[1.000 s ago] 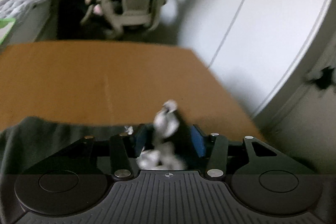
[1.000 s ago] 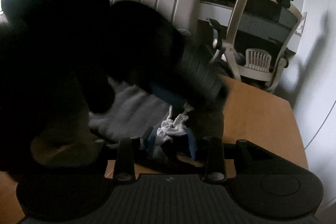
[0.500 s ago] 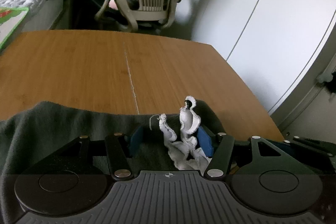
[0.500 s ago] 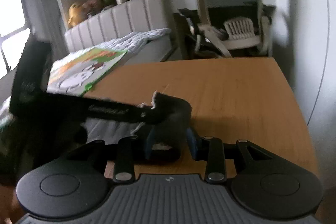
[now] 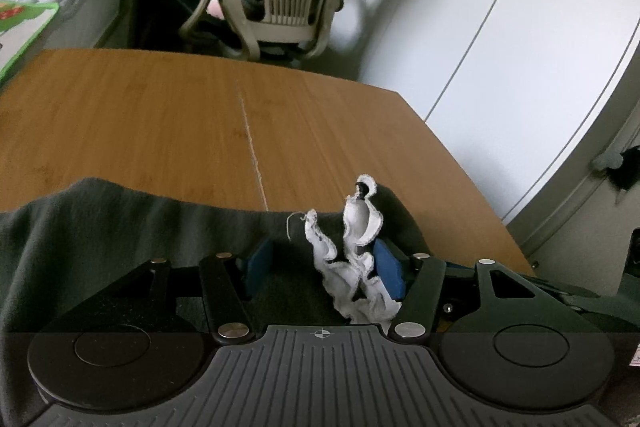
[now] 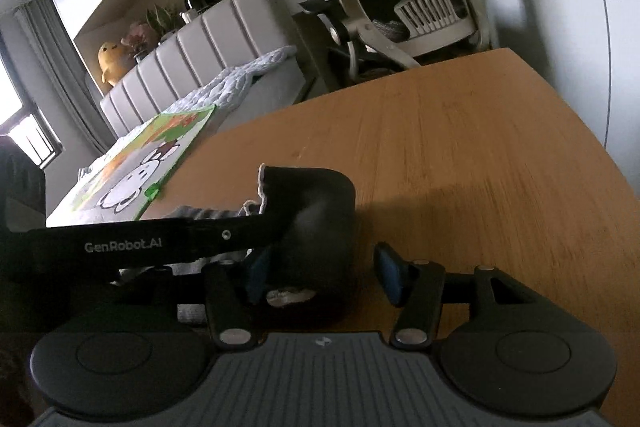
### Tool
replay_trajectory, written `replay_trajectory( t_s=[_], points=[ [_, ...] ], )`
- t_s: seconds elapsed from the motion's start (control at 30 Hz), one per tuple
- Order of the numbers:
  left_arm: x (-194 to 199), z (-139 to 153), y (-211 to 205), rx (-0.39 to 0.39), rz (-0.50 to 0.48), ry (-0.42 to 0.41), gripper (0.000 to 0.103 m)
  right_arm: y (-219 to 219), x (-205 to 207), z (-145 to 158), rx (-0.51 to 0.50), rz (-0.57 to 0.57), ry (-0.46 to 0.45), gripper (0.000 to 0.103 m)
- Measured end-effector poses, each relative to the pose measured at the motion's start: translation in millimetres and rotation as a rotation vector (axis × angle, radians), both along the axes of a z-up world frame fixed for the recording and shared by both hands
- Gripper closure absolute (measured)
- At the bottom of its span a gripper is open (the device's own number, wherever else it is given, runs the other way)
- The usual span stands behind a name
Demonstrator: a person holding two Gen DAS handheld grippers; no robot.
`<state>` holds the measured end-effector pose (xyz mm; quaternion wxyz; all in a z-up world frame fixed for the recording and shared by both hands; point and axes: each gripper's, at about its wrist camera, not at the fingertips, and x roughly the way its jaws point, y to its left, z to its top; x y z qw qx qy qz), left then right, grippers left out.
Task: Fold clothes
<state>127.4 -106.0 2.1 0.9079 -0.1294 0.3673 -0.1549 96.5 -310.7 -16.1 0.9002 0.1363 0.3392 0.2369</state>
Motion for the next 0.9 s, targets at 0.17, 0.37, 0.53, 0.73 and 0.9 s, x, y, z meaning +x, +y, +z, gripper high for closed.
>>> replay_trajectory(
  t_s=[0.17, 0.37, 0.53, 0.73, 0.9],
  points=[
    [-4.3, -0.4, 4.6, -0.027, 0.005, -0.001, 0.04, 11.0, -8.8, 4.6, -0.066, 0.042, -0.062, 0.064],
    [-18.6, 8.1, 13.1, -0.051, 0.034, 0.008, 0.031, 24.1, -18.0, 13.1, -0.188, 0.09, -0.136, 0.066],
    [-28.9, 21.6, 22.1, -0.094, 0.024, -0.03, 0.035, 58.3, -32.0, 23.6, -0.417, 0.13, -0.259, 0.066],
    [-30.6, 32.1, 28.3, -0.111, 0.023, -0.049, 0.041, 106.9, -59.4, 22.2, -0.694, 0.189, -0.434, 0.065],
    [-30.7, 29.7, 34.5, -0.111, 0.039, -0.038, 0.041, 131.0, -73.7, 16.0, -0.771, 0.261, -0.511, 0.063]
  ],
)
